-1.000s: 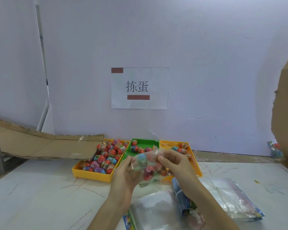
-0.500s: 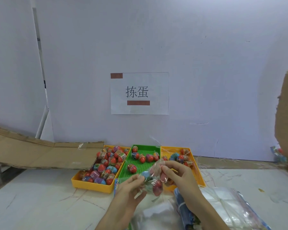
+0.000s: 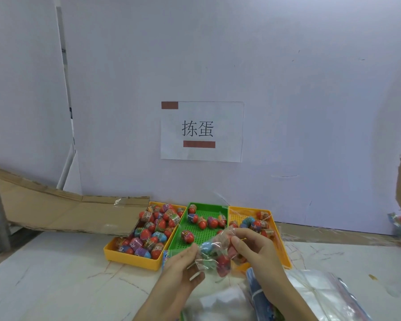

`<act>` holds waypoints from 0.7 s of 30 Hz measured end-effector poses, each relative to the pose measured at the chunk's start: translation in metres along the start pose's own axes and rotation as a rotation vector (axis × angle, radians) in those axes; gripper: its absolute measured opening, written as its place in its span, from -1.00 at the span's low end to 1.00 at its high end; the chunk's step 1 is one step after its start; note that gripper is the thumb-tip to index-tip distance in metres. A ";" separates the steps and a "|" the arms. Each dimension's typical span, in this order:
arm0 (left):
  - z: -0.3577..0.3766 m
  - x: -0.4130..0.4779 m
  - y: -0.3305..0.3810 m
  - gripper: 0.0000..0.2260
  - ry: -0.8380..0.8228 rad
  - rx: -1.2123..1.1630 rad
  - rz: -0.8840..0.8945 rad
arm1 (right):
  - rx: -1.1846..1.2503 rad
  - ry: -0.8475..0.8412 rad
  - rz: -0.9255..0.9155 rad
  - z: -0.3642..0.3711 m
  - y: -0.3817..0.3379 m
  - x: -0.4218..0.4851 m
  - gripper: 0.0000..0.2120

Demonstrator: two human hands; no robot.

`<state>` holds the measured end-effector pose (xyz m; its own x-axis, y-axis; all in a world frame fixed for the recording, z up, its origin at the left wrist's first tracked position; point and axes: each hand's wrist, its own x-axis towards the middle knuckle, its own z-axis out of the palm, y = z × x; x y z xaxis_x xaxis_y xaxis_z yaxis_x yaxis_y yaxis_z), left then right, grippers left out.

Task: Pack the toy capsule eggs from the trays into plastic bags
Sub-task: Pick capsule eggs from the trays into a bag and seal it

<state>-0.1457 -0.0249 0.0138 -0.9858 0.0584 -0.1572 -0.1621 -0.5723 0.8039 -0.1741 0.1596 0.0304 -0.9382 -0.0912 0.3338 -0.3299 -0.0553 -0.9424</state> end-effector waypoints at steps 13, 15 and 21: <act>-0.006 0.001 -0.004 -0.78 0.025 0.068 0.125 | -0.067 0.040 -0.033 -0.001 -0.004 -0.002 -0.71; -0.008 0.002 -0.005 -0.61 0.020 0.055 0.150 | -0.046 0.041 -0.034 -0.003 -0.005 -0.002 -0.71; -0.010 0.004 -0.002 -0.56 0.046 0.110 0.265 | -0.047 0.073 -0.036 -0.004 -0.004 -0.001 -0.73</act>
<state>-0.1494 -0.0321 0.0060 -0.9919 -0.1201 0.0423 0.0944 -0.4707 0.8773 -0.1720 0.1638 0.0338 -0.9303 -0.0169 0.3663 -0.3662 -0.0100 -0.9305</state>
